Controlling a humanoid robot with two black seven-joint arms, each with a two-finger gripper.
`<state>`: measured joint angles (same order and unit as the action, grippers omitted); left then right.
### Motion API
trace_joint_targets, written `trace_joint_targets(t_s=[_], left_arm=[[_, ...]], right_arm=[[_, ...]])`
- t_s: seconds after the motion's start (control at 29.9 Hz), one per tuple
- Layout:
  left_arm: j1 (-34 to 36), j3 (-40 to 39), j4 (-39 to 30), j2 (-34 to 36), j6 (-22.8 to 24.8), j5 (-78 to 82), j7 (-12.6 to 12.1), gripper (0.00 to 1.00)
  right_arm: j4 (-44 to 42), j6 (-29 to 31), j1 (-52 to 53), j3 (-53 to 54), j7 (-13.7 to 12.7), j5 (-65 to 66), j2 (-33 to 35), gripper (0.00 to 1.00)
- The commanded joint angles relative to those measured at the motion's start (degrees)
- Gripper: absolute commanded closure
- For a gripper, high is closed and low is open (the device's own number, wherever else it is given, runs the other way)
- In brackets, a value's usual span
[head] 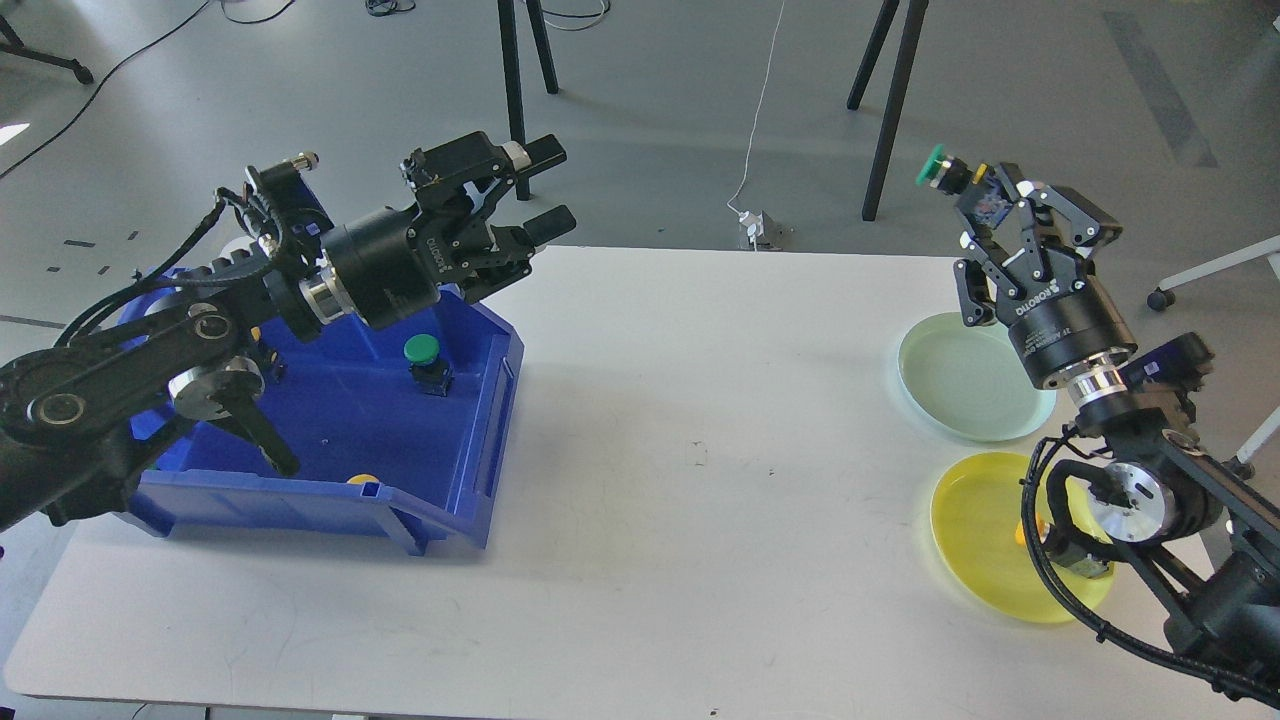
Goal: Pass button and place on color plate
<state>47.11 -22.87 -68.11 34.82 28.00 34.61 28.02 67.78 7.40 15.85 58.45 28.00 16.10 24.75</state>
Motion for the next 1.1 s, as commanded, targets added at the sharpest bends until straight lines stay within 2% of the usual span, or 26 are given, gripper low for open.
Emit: trace_joint_targets(t_s=[0.0,0.13,0.3,0.4,0.53,0.67,0.74,0.9,0.97,1.07], left_arm=[[0.0,0.0,0.0,0.0,0.0,-0.3,0.0,0.2],[0.0,0.0,0.0,0.1,0.0,-0.3,0.0,0.2],[-0.1,0.0,0.0,0.1,0.0,-0.3,0.0,0.2],[-0.2,0.0,0.0,0.0,0.0,-0.4,0.0,0.2],[-0.4,0.0,0.0,0.0,0.0,-0.4,0.0,0.2],[-0.4,0.0,0.0,0.0,0.0,-0.4,0.0,0.2],[-0.4,0.0,0.0,0.0,0.0,-0.4,0.0,0.2],[-0.4,0.0,0.0,0.0,0.0,-0.4,0.0,0.2],[-0.4,0.0,0.0,0.0,0.0,-0.4,0.0,0.2],[-0.4,0.0,0.0,0.0,0.0,-0.4,0.0,0.2]], right_arm=[[-0.1,-1.1,-4.5,1.5,0.0,-17.4,-0.5,0.87],[-0.3,-7.4,-4.6,1.5,0.0,-30.8,-0.5,0.88],[-0.2,-18.5,-2.1,2.0,-0.4,-35.2,-0.8,0.88],[-0.4,-24.8,0.5,2.1,-3.7,-36.1,-1.0,0.88],[-3.3,-30.3,4.7,0.7,-8.1,-36.1,-1.4,0.87],[-8.8,-31.0,7.8,-3.7,-10.7,-36.0,-2.6,0.87],[-11.5,-31.1,9.4,-6.3,-13.0,-36.0,-3.0,0.86],[-13.6,-30.3,10.3,-8.9,-17.3,-35.6,-4.9,0.8],[-13.6,-30.1,10.8,-9.0,-17.9,-35.6,-5.1,0.73],[-13.6,-30.3,11.1,-8.8,-18.1,-35.6,-5.7,0.55]])
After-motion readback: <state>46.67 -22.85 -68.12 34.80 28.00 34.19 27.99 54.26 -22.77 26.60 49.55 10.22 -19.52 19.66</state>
